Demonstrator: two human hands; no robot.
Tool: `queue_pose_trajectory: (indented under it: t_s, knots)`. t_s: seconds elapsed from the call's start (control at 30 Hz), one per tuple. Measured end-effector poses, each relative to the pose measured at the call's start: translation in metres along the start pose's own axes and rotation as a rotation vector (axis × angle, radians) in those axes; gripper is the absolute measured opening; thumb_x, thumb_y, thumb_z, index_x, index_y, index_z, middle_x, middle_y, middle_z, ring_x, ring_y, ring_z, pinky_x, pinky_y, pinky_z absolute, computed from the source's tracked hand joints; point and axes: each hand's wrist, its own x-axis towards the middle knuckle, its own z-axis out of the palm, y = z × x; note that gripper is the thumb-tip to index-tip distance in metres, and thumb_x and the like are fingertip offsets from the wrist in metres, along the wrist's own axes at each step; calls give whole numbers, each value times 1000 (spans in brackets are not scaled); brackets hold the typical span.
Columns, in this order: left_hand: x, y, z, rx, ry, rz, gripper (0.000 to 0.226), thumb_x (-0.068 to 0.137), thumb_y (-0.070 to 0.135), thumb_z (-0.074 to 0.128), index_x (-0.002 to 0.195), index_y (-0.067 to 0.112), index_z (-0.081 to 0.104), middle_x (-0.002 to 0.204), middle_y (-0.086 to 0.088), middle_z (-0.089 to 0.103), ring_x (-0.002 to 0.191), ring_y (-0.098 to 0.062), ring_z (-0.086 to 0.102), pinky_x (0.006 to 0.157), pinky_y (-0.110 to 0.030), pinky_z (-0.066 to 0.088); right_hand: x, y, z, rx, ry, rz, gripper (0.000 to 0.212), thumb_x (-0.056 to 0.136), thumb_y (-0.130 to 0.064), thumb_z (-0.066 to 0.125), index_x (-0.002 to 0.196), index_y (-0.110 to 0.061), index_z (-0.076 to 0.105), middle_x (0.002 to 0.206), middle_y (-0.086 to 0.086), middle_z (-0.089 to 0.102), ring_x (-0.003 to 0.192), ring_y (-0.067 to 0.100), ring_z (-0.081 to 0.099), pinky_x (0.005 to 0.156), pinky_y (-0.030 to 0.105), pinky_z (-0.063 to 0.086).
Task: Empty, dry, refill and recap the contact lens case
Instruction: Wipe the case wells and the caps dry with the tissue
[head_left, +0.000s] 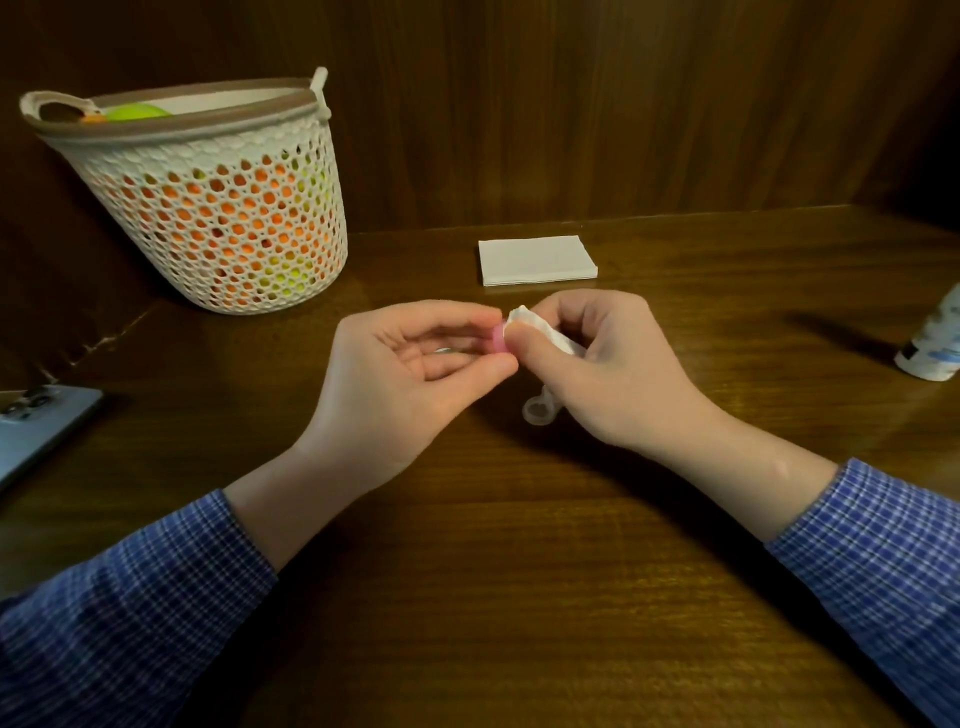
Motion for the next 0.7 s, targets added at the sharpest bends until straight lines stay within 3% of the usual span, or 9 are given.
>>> queue_pose_trajectory:
  t_s: [0.1,0.17,0.23,0.33,0.5,0.7]
  knots:
    - [6,2,0,-307,-59,-336,36,80,30,71,111,14,77,103,-6,79,97,-20,77,80,-36,64,-2,-2,-1,-43,39,-68,21,99,-31,68,85,-16,73,72,-4,68,60,7,68,49,10,47]
    - [10,1,1,-482,-126,-513,34,80,29,68,104,7,79,97,-10,78,88,-19,76,73,-29,61,-3,-3,-2,-62,42,-131,18,99,-27,67,89,-14,74,78,-7,69,64,8,69,51,12,50]
    - [11,2,-1,-595,-177,-584,30,80,24,69,101,5,80,93,-10,78,83,-16,74,71,-24,59,-4,-4,-2,-76,31,-160,16,99,-26,67,92,-13,74,82,-8,70,67,10,70,54,15,53]
    - [10,0,-5,-614,-193,-517,31,78,20,72,107,9,79,97,-11,78,85,-16,74,73,-26,60,-4,-5,-3,-18,25,-88,16,97,-29,70,90,-15,74,81,-2,72,68,12,70,55,16,55]
    - [5,0,-7,-244,-91,-253,35,74,22,80,108,14,77,100,-7,80,93,-24,77,79,-45,64,-1,-7,-1,52,-10,80,16,90,-36,77,83,-22,77,76,4,73,63,17,70,52,17,53]
    - [-1,1,-3,-48,-42,-47,32,80,7,82,111,10,76,104,0,79,95,-17,78,76,-29,64,-1,-12,0,196,-56,210,23,87,-31,80,71,-14,78,75,20,68,59,11,62,50,16,51]
